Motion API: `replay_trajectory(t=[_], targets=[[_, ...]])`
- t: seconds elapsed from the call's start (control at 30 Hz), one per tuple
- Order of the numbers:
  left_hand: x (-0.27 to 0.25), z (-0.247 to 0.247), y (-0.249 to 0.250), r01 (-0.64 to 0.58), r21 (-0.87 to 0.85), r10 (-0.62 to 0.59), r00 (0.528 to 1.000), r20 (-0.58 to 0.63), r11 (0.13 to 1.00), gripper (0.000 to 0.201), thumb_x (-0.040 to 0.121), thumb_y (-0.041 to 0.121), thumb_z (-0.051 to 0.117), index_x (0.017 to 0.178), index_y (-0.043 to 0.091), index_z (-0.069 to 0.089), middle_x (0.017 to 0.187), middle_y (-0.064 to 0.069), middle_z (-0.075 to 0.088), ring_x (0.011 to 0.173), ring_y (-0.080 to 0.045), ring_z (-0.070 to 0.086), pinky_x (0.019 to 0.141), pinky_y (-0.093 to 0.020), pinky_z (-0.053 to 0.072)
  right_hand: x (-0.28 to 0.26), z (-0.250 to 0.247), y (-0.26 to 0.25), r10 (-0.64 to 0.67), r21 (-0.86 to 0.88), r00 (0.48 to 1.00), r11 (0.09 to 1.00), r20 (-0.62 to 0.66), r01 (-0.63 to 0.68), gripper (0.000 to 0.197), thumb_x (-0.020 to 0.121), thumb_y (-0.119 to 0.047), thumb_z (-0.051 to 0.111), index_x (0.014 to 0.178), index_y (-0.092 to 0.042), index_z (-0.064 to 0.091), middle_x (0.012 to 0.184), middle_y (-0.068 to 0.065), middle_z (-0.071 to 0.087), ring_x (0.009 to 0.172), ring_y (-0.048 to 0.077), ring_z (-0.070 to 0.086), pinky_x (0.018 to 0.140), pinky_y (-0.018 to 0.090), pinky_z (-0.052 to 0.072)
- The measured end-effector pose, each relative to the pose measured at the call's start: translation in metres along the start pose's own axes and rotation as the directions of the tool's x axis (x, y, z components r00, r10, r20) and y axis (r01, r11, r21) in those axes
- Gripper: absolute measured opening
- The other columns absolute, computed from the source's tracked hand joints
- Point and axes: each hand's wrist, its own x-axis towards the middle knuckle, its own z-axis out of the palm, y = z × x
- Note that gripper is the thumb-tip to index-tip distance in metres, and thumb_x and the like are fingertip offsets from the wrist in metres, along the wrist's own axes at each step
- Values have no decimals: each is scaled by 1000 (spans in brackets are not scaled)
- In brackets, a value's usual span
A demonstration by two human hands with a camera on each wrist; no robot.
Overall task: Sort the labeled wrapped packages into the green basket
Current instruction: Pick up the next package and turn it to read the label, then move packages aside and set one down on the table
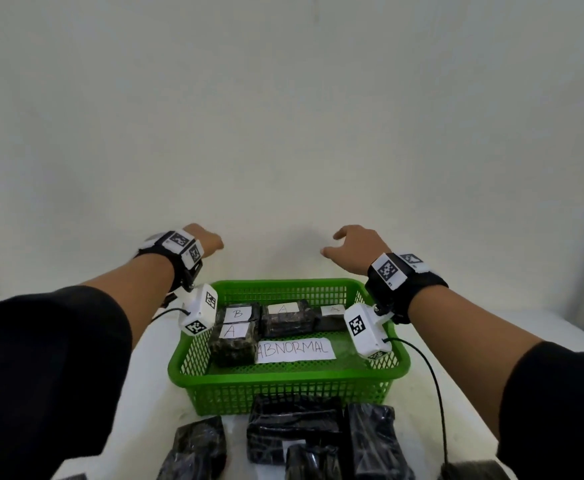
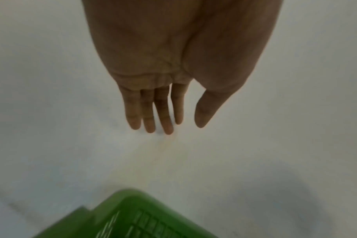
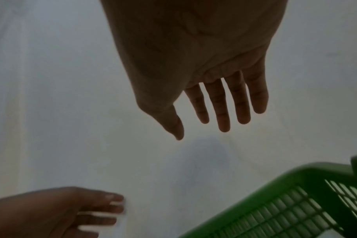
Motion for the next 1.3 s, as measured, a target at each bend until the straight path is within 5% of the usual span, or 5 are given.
replay_trajectory(t=[0.33,0.5,0.67,1.03,1.3], targets=[[-116,-38,27,-317,111,327,941,-85,942,65,93,48,56,146,14,43,151,-4,45,138,-25,42,111,-34,34,-94,-39,-29,-121,-107,990,986,72,128,83,97,-62,57,163,-20,28,129,5,69,131,25,58,103,39,46],[-183,-41,17,-377,129,382,924,-14,917,70,93,52,54,150,16,36,155,-3,38,142,-23,37,115,-35,31,-147,-46,-36,-167,-147,982,973,87,178,93,94,-69,57,165,-21,22,164,6,41,149,27,42,117,45,39],[-243,-38,2,-447,190,449,893,32,874,74,93,53,53,154,18,29,160,-3,29,146,-22,29,118,-36,25,-195,-41,-41,-221,-110,971,967,95,231,96,91,-72,57,165,-22,21,170,4,30,154,27,33,122,49,35],[-319,-22,-36,-508,147,495,861,114,849,71,91,48,60,150,18,35,153,-4,40,140,-23,40,114,-33,33,-279,-13,-37,-253,-11,960,967,116,256,99,87,-72,62,164,-22,25,168,2,34,154,24,33,123,46,34],[-338,-17,-75,-412,167,370,899,234,896,62,84,37,69,140,19,49,139,-6,56,126,-22,54,105,-33,44,-309,26,-58,-253,-8,923,964,289,266,94,88,-62,68,163,-21,29,161,5,44,146,24,44,118,43,41]])
